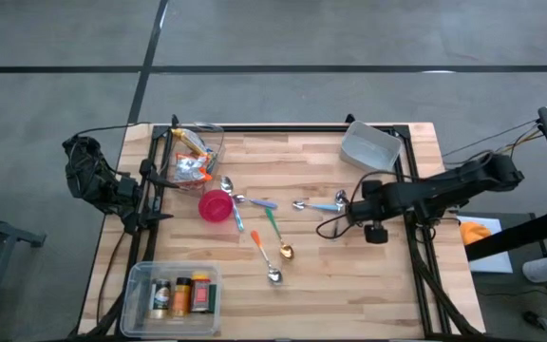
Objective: Pick & Place Food Item
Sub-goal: Put the black seasoning bottle into the white bin
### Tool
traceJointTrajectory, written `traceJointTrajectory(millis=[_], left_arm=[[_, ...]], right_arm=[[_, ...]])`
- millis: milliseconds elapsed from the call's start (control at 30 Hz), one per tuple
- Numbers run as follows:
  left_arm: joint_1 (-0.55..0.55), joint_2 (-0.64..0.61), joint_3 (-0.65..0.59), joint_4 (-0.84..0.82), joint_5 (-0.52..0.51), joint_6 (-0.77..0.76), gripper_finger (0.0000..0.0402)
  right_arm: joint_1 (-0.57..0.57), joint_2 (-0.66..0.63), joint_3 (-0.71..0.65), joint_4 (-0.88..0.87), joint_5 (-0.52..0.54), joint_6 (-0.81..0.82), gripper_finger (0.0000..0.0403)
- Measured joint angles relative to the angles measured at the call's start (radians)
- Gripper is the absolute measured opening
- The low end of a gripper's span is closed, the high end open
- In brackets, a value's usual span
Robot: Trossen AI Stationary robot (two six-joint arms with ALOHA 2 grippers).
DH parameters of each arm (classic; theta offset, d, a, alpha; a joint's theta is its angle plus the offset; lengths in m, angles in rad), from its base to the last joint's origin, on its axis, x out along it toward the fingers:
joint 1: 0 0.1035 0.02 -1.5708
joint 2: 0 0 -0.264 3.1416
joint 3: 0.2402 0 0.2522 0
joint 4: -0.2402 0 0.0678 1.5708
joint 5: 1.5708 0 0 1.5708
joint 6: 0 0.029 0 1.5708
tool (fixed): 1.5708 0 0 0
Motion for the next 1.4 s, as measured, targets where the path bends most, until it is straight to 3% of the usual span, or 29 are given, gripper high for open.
traceJointTrajectory(millis=[400, 667, 1167, 1400], left_arm=[[0.0, 0.0, 0.0, -0.013, 0.0, 0.0, 0.0364], [0.0, 0.0, 0.0, -0.013, 0.0, 0.0, 0.0364], [-0.001, 0.0, 0.0, -0.013, 0.0, 0.0, 0.0364], [-0.001, 0.0, 0.0, -0.013, 0.0, 0.0, 0.0364]], right_arm=[[-0.031, 0.211, 0.002, 0.094, 0.001, -0.088, 0.0351], [-0.068, 0.282, 0.002, 0.103, -0.052, -0.11, 0.0349], [-0.069, 0.279, 0.002, 0.112, -0.076, -0.117, 0.0201], [-0.069, 0.279, 0.002, 0.113, -0.08, -0.117, 0.0197]])
